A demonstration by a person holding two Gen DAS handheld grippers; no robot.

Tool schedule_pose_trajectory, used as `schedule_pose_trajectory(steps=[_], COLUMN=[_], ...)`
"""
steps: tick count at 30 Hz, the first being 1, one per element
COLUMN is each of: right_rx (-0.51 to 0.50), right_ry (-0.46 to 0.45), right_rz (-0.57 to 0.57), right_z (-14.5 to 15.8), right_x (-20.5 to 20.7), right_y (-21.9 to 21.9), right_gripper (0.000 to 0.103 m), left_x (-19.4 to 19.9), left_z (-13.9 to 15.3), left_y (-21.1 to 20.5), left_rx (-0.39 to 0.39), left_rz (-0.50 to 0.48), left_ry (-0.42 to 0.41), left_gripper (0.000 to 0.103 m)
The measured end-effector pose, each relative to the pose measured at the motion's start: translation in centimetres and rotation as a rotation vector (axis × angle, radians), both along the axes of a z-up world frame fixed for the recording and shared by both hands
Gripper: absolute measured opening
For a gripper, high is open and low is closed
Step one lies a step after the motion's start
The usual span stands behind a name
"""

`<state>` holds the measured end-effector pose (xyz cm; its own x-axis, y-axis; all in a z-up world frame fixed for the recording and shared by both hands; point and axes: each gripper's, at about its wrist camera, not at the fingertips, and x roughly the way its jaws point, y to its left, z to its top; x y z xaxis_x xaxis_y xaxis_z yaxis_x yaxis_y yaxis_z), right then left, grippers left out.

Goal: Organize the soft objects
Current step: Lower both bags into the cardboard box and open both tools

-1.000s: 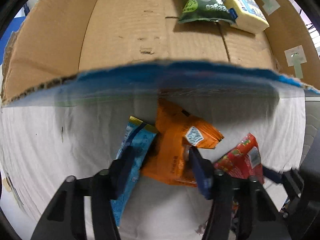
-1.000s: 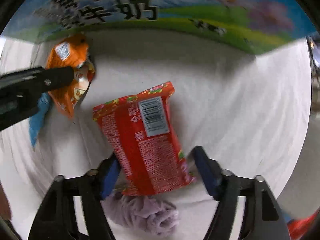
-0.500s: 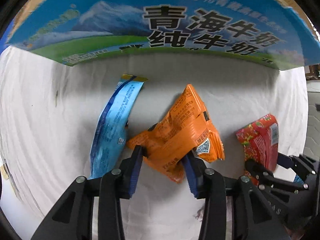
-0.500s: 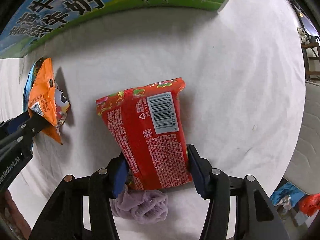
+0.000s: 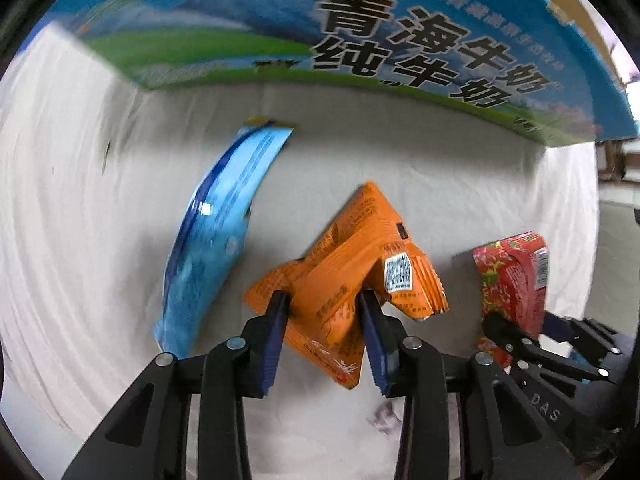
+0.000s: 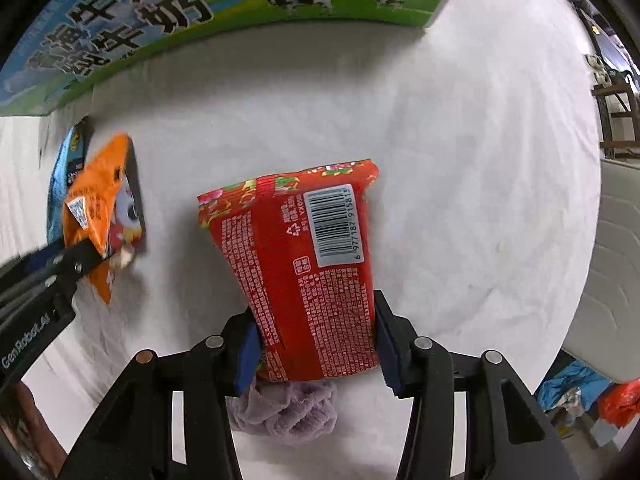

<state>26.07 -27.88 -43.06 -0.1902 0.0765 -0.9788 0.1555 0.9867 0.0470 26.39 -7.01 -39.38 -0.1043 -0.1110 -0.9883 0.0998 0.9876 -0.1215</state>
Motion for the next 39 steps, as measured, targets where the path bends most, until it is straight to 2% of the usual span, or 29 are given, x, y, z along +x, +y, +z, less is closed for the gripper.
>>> schedule_pose_trajectory(steps=[8, 11, 18, 20, 27, 33, 37, 39], right_rx=[0.069, 0.099, 0.123, 0.126, 0.14, 0.112, 0.073, 0.054], right_ry=[-0.054, -0.087, -0.225, -0.262, -0.366, -0.405, -0.397, -0.376], right_rz=[-0.042, -0.047, -0.018, -0.009, 0.012, 0.001, -0.011, -0.026], right_z=[4.6, 7.8, 15.9, 17.8, 24.3, 25.5, 24.6, 22.8], right_x=[-1.2, -1.1, -0.7, -0.7, 1.1, 4.6, 7.4, 9.2], right_y=[-0.5, -0.8, 0.0, 0.0, 0.3, 0.4, 0.2, 0.0], right_gripper=[0.05, 0.05, 0.049, 0.049, 0.049, 0.049, 0.049, 0.049], left_x=[-2.4, -2.5, -1.0, 0.6, 4.4, 8.6, 12.2, 14.2], left_z=[3.2, 5.9, 13.6, 15.6, 19.8, 21.6, 21.4, 20.5], left_y=[2.3, 2.9, 2.2, 2.0, 0.9, 1.0, 1.3, 1.4], left_rx=[-0.058, -0.084, -0.121, -0.127, -0.153, -0.146, -0.123, -0.11], left_rz=[0.051, 0.056, 0.048, 0.039, 0.039, 0.044, 0.051, 0.058], left_ry=[-0.038, -0.084, -0.238, -0.279, -0.375, -0.417, -0.414, -0.398], left_gripper=[0.032, 0.032, 0.03, 0.03, 0.03, 0.03, 0.03, 0.03])
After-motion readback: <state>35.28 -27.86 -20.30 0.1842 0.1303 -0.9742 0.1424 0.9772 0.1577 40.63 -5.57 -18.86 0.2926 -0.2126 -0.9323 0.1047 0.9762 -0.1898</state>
